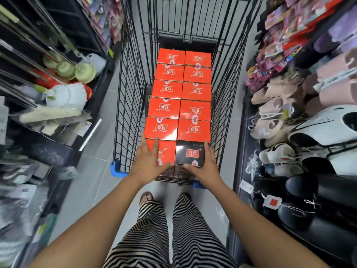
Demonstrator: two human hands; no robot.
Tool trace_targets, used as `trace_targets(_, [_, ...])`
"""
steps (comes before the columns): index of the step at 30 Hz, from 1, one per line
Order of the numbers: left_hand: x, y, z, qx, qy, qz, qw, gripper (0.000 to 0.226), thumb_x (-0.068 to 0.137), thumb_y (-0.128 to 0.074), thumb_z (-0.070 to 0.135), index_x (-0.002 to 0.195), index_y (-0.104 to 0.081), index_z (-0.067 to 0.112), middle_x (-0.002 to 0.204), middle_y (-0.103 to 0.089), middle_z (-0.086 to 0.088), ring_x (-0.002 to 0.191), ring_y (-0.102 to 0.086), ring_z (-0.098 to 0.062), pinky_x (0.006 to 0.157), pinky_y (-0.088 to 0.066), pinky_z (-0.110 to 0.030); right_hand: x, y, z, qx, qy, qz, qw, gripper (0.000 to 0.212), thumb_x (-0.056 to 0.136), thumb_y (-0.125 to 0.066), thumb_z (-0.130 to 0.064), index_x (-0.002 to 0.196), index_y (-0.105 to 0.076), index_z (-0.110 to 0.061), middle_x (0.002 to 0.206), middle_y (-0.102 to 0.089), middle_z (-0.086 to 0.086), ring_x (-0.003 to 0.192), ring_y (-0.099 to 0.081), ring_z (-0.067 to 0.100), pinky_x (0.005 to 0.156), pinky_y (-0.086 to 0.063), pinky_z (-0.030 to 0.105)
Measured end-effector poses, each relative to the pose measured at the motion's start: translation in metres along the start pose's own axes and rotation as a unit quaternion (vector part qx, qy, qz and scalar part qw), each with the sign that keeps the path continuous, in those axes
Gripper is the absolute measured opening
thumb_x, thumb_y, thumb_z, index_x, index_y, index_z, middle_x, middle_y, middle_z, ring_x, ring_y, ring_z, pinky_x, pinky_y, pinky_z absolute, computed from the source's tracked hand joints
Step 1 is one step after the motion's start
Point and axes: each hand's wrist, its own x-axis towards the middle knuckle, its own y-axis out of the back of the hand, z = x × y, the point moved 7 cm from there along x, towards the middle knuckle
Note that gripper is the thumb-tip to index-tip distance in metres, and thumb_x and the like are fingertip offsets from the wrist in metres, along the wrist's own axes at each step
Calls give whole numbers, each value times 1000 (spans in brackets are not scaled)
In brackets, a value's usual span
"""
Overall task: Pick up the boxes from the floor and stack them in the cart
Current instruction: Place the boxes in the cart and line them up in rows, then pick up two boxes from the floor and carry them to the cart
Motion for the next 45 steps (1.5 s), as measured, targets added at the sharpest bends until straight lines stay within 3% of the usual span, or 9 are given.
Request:
trace_targets(6, [-3,-2,-4,-16,-7,3,1000,123,72,-63,70,150,19,21,152,34,-13,145,-1,-37,117,-12,-45,-2,3,2,1,-5,-1,1000,116,70,-83,-42,154,-4,-34,160,-12,0,147,-13,16,117,-26,46])
trace_targets(11, [-1,2,0,-11,12,-18,1000,120,75,-66,64,150,17,22,152,34,-13,144,-1,-35,116,-14,-45,-6,8,-4,-19,-15,-20,1000,113,74,-80,-42,153,-1,-34,161,-8,2,147,-15,20,118,-23,40])
trace_targets(15, [-13,11,-1,1,27,41,999,108,78,-63,64,153,3,23,158,16,-17,146,-2,-35,118,-11,-45,-13,15,-19,-148,-28,7,989,102,82,-72,-45,155,-5,-22,161,-2,12,148,-6,28,118,-16,43])
trace_targets(18, [-38,22,-4,-38,34,94,994,92,84,-59,57,153,-10,22,159,5,-17,147,-2,-31,117,-8,-40,-26,13,-61,-230,33,54,971,87,88,-65,-41,153,-14,-13,160,-8,16,147,-8,33,118,-18,45])
trace_targets(23, [-106,38,-35,8,90,154,984,91,79,-20,74,151,-22,19,159,-8,-16,146,-12,-32,116,-14,-43,-69,-55,-130,-309,214,-37,926,73,91,-58,-41,150,-27,-11,153,-24,17,141,-22,34,114,-21,44])
trace_targets(27, [-178,46,-91,49,184,155,969,103,69,-1,77,152,-17,18,159,-13,-14,145,-13,-28,114,-15,-40,-124,-131,-169,-418,349,-97,833,69,84,-44,-57,127,-53,-4,119,-56,21,111,-53,40,89,-46,49])
trace_targets(30, [-248,44,-149,57,261,168,949,78,90,-28,67,150,-19,18,157,-19,-15,144,-16,-32,114,-16,-43,-174,-192,-187,-490,401,-127,763,68,79,-40,-59,113,-64,-6,100,-64,18,90,-62,37,71,-53,45])
trace_targets(35, [-403,22,-240,36,386,216,896,75,94,-36,60,151,-18,16,157,-20,-14,143,-19,-33,115,-17,-45,-290,-310,-195,-528,479,-207,670,66,94,-47,-52,143,-37,-8,138,-44,20,129,-38,37,101,-34,47])
trace_targets(45, [-698,-112,-345,-83,623,270,729,71,95,-32,58,150,-21,15,153,-29,-14,141,-25,-34,112,-21,-43,-536,-508,-143,-562,615,-342,434,67,96,-39,-54,145,-30,-10,138,-41,18,128,-36,34,100,-34,43])
